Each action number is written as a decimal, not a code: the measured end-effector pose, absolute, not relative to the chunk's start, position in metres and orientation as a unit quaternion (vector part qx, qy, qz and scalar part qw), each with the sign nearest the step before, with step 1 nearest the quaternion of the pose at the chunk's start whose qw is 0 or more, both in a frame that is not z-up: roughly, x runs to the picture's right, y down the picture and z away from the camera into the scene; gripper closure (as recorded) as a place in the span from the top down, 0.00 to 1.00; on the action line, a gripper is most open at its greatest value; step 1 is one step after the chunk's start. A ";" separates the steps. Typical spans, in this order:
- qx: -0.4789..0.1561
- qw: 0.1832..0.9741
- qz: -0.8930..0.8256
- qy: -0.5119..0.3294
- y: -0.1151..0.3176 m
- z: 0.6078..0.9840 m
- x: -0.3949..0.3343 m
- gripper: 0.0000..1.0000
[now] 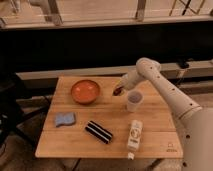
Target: Place the pepper on the white sponge
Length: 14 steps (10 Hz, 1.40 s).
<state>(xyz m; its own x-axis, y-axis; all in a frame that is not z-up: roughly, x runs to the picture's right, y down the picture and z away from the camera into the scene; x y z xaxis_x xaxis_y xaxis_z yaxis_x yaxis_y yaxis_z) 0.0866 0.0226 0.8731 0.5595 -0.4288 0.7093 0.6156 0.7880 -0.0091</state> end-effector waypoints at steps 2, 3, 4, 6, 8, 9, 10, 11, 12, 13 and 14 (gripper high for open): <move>-0.127 0.860 -0.319 -0.377 0.028 0.863 0.071 0.00; -0.126 0.854 -0.329 -0.383 0.030 0.858 0.063 0.00; -0.126 0.847 -0.339 -0.389 0.034 0.852 0.057 0.00; -0.126 0.836 -0.355 -0.398 0.042 0.841 0.047 0.00; -0.127 0.818 -0.381 -0.411 0.056 0.827 0.032 0.00; -0.127 0.812 -0.392 -0.414 0.063 0.821 0.024 0.00; -0.127 0.807 -0.401 -0.415 0.069 0.818 0.018 0.00; -0.126 0.801 -0.411 -0.417 0.076 0.812 0.010 0.00; -0.126 0.796 -0.419 -0.419 0.081 0.809 0.004 0.00; -0.126 0.791 -0.426 -0.421 0.085 0.806 -0.003 0.00; -0.125 0.785 -0.435 -0.423 0.089 0.803 -0.008 0.00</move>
